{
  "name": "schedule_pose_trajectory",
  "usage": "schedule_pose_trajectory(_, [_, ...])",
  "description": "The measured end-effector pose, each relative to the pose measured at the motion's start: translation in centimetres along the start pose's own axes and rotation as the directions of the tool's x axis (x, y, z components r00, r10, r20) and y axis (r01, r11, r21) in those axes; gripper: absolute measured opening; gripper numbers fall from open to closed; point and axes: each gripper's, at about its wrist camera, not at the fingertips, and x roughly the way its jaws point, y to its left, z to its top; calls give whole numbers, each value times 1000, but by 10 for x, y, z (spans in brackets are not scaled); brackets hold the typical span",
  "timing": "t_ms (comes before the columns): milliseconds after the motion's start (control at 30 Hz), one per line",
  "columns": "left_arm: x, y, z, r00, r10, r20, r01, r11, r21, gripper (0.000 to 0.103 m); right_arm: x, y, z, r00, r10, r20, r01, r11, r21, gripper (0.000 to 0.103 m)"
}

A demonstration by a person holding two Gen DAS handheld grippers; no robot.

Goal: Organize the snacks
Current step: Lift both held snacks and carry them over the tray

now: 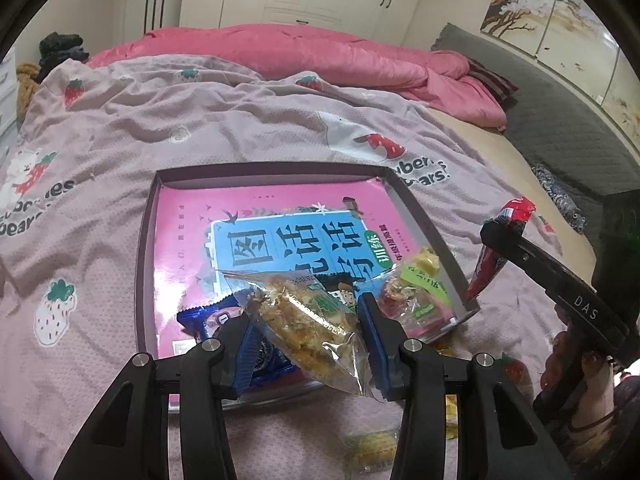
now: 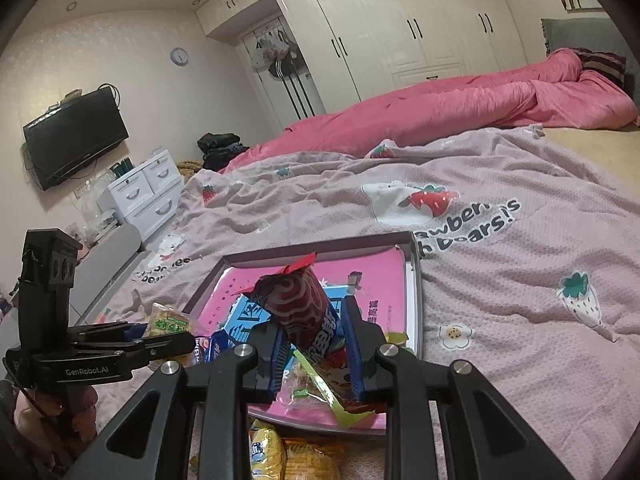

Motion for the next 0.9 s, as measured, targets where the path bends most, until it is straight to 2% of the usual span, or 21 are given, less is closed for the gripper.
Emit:
schedule_pose_trajectory(433, [14, 3, -3, 1000, 11, -13, -11, 1000, 13, 48, 16, -9, -5, 999, 3, -48, 0, 999, 43, 26])
schedule_pose_trajectory(900, [25, 8, -7, 999, 13, -34, -13, 1000, 6, 48, 41, -12, -13, 992, -24, -126, 28, 999, 30, 26])
